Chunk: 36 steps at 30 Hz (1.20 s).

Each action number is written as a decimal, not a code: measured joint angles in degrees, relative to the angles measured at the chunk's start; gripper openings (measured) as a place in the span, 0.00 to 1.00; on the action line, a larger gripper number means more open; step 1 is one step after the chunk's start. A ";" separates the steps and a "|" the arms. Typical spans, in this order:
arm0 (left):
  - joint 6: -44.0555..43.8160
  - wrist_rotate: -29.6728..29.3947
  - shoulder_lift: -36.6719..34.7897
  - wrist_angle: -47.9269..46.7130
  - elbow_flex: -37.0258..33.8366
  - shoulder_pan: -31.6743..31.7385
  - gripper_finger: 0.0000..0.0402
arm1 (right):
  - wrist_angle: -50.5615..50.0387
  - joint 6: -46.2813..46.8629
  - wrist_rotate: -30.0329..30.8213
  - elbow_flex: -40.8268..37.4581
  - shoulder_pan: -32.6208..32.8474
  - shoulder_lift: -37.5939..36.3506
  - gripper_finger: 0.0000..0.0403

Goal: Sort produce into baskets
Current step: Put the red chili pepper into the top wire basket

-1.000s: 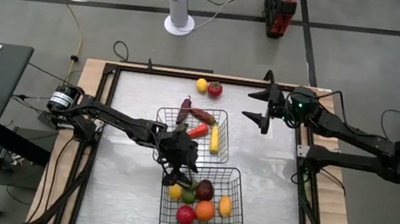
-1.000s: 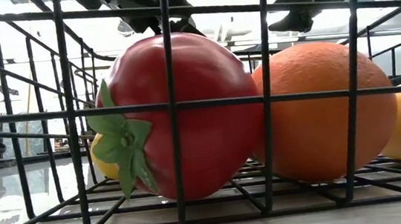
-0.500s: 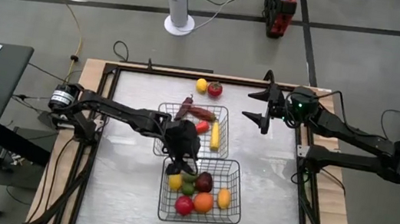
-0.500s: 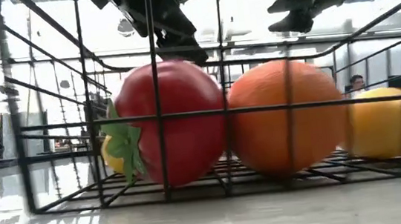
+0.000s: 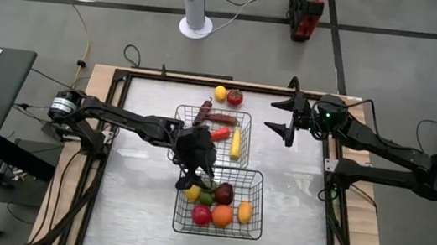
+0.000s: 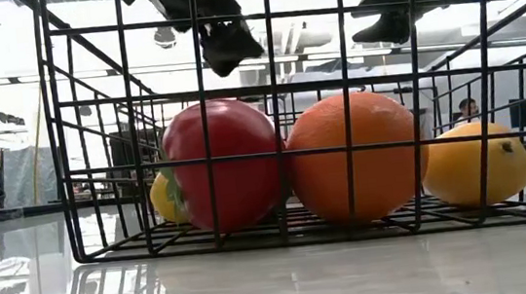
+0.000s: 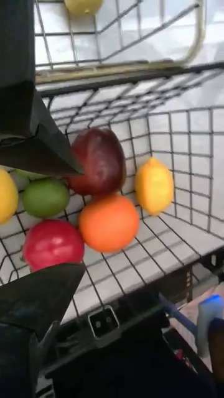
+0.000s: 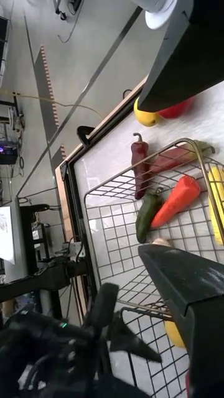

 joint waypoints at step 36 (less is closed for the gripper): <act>7.47 -32.68 -33.60 38.72 -31.06 24.10 0.56 | 5.24 -6.72 -16.15 15.41 -21.01 37.13 0.98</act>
